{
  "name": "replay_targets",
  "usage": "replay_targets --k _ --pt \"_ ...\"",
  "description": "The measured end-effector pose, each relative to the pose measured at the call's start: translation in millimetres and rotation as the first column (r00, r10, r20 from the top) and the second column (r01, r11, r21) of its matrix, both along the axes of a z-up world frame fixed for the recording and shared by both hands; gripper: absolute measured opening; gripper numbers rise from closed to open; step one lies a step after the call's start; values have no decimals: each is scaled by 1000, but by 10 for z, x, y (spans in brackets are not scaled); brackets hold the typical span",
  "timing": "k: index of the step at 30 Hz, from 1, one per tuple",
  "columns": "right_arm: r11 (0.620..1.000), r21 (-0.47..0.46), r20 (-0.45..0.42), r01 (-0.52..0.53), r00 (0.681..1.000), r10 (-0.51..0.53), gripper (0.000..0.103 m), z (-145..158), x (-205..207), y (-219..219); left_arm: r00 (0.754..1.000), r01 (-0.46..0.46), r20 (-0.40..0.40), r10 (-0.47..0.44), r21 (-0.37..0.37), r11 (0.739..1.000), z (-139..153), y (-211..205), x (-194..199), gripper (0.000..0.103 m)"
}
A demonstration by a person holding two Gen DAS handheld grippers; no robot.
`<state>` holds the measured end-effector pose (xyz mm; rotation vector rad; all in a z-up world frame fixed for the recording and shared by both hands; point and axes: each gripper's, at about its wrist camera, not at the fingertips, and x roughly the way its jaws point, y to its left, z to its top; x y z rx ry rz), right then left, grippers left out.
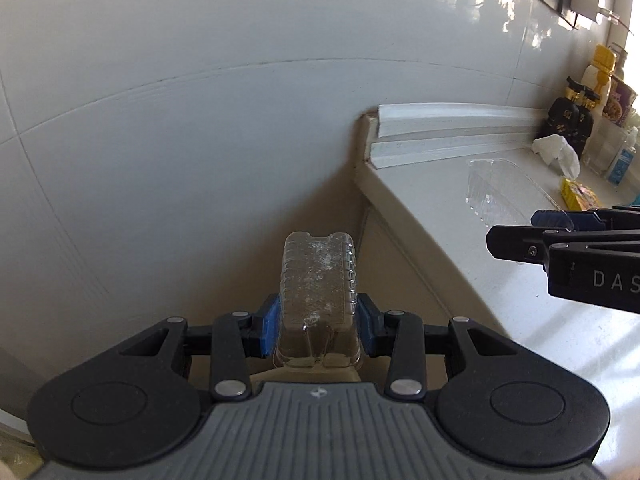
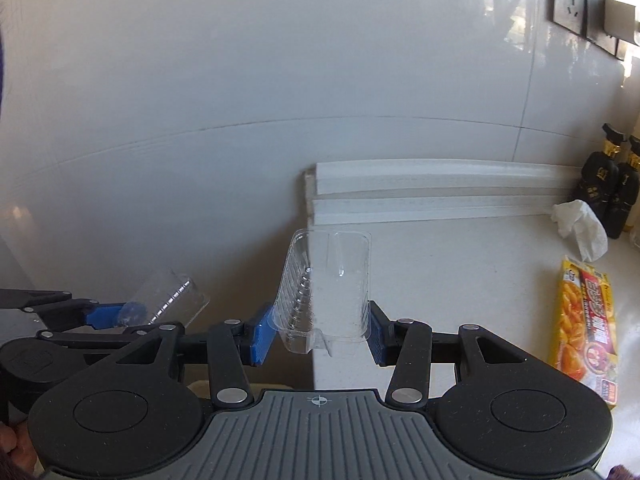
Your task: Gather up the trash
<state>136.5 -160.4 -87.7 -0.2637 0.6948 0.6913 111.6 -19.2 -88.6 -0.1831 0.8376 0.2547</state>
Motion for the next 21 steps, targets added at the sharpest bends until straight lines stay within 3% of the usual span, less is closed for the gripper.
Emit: replay_targets --k 9,21 --pt "991 -86 -70 -107 992 101 45 -427 -235 375 992 -89 -96 85 -43 995 -421 249 -274 36" --pt "961 -189 -199 -201 966 163 45 -1063 -298 697 962 -164 -235 140 -86 983 -1054 439 -385 36"
